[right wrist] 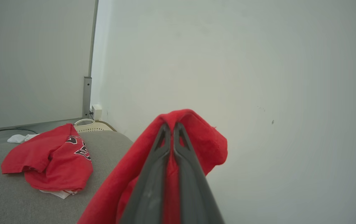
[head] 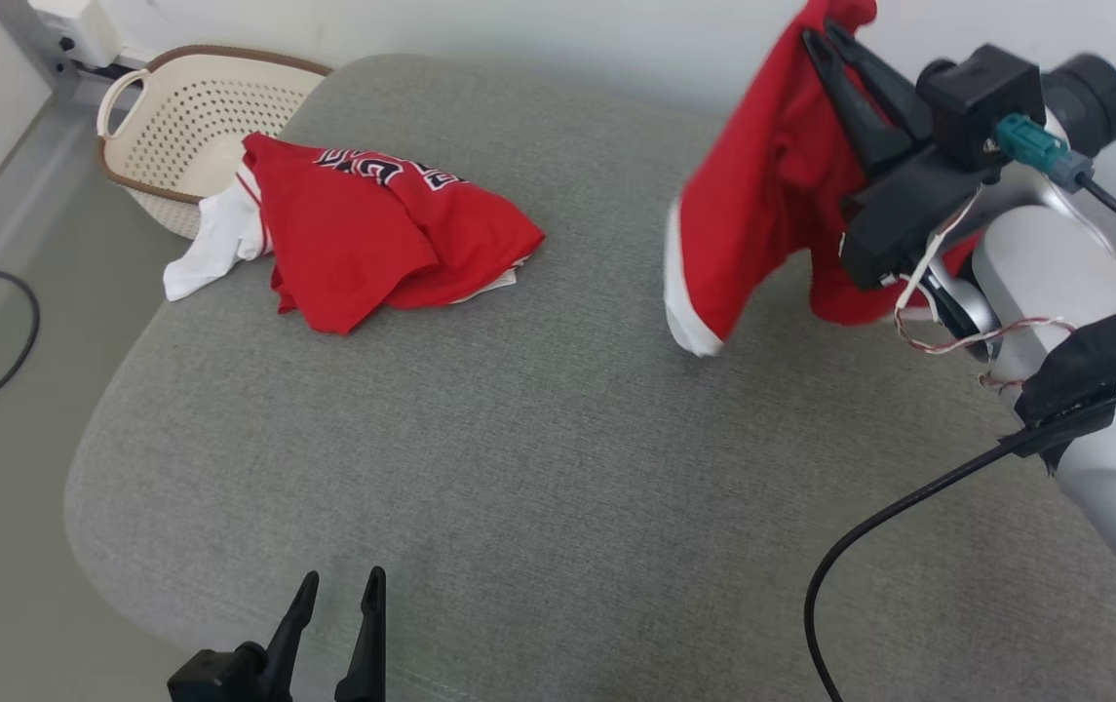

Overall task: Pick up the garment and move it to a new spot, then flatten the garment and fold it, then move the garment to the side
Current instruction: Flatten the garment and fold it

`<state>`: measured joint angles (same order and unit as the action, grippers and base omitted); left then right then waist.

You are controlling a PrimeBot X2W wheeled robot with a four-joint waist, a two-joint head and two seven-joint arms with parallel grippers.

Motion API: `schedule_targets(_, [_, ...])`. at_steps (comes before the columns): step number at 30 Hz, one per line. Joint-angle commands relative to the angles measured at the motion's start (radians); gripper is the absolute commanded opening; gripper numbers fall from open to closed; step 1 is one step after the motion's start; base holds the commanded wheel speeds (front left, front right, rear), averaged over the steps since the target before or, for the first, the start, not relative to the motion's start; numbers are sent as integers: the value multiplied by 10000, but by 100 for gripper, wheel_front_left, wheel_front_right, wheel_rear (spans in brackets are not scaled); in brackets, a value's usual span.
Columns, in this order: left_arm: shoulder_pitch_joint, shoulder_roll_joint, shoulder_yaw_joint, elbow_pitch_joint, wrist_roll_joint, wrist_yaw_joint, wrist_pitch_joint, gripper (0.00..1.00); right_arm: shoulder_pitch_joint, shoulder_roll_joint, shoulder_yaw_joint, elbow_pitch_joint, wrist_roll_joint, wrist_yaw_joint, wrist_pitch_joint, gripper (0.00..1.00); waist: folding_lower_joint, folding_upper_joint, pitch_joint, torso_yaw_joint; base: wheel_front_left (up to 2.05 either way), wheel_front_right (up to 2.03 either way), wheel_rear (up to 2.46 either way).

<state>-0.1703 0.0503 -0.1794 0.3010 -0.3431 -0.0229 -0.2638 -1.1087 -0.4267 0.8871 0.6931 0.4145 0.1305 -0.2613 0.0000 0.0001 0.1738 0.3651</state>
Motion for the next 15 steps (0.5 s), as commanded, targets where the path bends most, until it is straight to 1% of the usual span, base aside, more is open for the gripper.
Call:
schedule_targets(1, [92, 4, -61, -15, -123, 36, -12, 100, -243, 23, 56, -196, -95, 4, -52, 0, 0, -1, 35, 255, 0, 0, 0])
schedule_targets(4, [206, 4, -50, -44, -148, 68, -12, 100, 73, -126, 298, -365, -30, 4, -44, 0, 0, -1, 59, 306, 0, 0, 0])
schedule_targets(7, [277, 3, -32, -78, -165, 73, -12, 100, 599, -424, 921, -237, 286, 4, -30, 0, 0, -1, 146, 239, 0, 0, 0])
schedule_targets(9, [228, 2, -56, -137, -163, 95, -12, 100, 899, -663, 1221, -53, 520, 3, -32, 0, 0, -1, 235, 145, 0, 0, 0])
schedule_targets(13, [-58, 2, -103, -192, -111, 51, -12, 100, 1720, -836, 1570, 543, 1151, 3, -31, 0, 0, -1, 439, -94, 0, 0, 0])
schedule_targets(14, [-125, 6, -114, -198, -94, 53, -12, 100, 1862, -879, 1589, 650, 1273, 3, -32, 25, 0, -1, 469, -145, 0, 0, 0])
schedule_targets(15, [-180, 9, -87, -205, -50, 55, -12, 100, 1964, -873, 1587, 715, 1361, 3, -32, 39, 0, -1, 493, -215, 0, 0, 0])
